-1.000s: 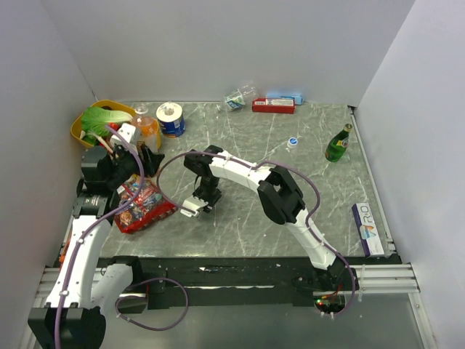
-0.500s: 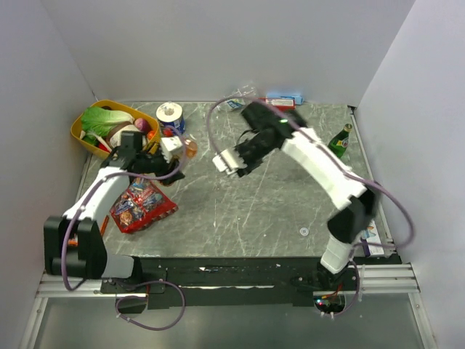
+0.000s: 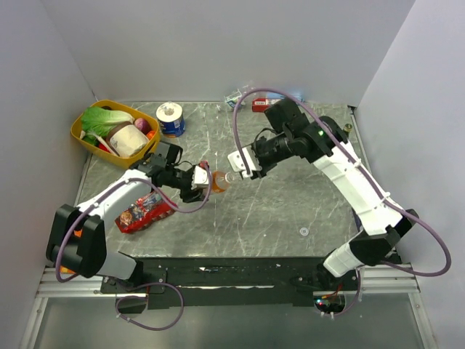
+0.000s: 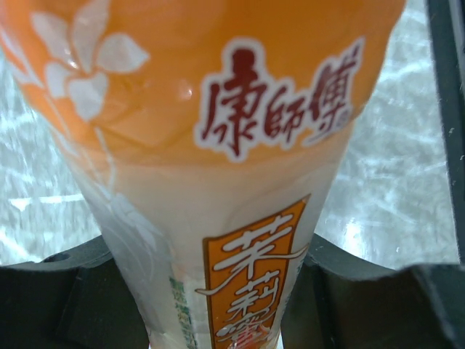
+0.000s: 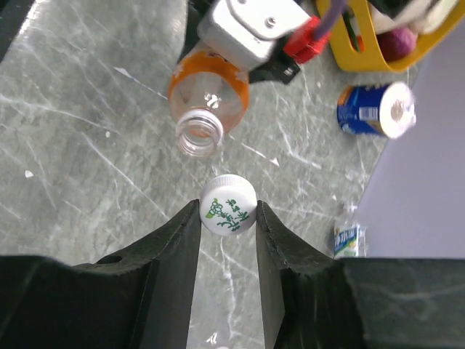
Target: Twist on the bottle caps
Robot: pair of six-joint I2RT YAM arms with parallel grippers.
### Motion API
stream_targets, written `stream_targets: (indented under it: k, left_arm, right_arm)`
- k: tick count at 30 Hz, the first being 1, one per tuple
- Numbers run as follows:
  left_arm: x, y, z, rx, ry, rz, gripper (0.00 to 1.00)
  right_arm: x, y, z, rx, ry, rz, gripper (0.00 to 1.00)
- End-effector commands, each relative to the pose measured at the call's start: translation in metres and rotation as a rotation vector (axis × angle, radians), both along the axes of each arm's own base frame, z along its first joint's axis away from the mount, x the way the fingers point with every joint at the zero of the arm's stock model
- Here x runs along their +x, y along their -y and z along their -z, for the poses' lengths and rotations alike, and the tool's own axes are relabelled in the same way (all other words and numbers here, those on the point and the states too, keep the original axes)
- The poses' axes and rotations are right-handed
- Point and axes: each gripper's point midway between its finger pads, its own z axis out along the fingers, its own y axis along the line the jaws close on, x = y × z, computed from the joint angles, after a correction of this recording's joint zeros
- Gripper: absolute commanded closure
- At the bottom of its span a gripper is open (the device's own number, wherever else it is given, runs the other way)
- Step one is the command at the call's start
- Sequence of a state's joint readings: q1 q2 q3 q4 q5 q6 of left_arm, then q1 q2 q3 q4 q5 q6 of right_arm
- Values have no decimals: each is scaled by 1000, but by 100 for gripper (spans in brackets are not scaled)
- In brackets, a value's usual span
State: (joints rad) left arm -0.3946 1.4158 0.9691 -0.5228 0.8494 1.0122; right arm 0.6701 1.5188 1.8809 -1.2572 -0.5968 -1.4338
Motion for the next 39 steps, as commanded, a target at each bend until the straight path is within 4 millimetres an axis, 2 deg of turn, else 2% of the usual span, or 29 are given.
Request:
stream_targets:
  k: [1,3,4,6,7,15,29,39]
  left_arm:
    - [-13,21,-33,-168,70,84,99]
    - [-12,29,-45,-230,82,59,99]
    - [-18,29,-43,-246,77,49,99]
    - [-19,36,-52,-302,86,28,99]
    - [-22,36,-49,-306,69,14,99]
    - [-21,43,-53,-350,110,24,99]
    - [-25,47,-53,-373,156,35,99]
    - [-19,49,-61,-418,224,-23,99]
  right_arm:
    - [-21,-11,-14,65,92,-122,73]
    - [-30,-14,-10,52,94,-169,73]
    - [-32,-14,-10,53,87,-176,73]
    - [-38,-16,-12,64,80,-188,72]
    - [-40,-19,-12,66,80,-196,72]
    - [-38,-29,-16,56,66,-199,72]
    - [-41,-29,4,-26,63,-240,71]
    - [-36,-32,16,-72,-48,-188,71]
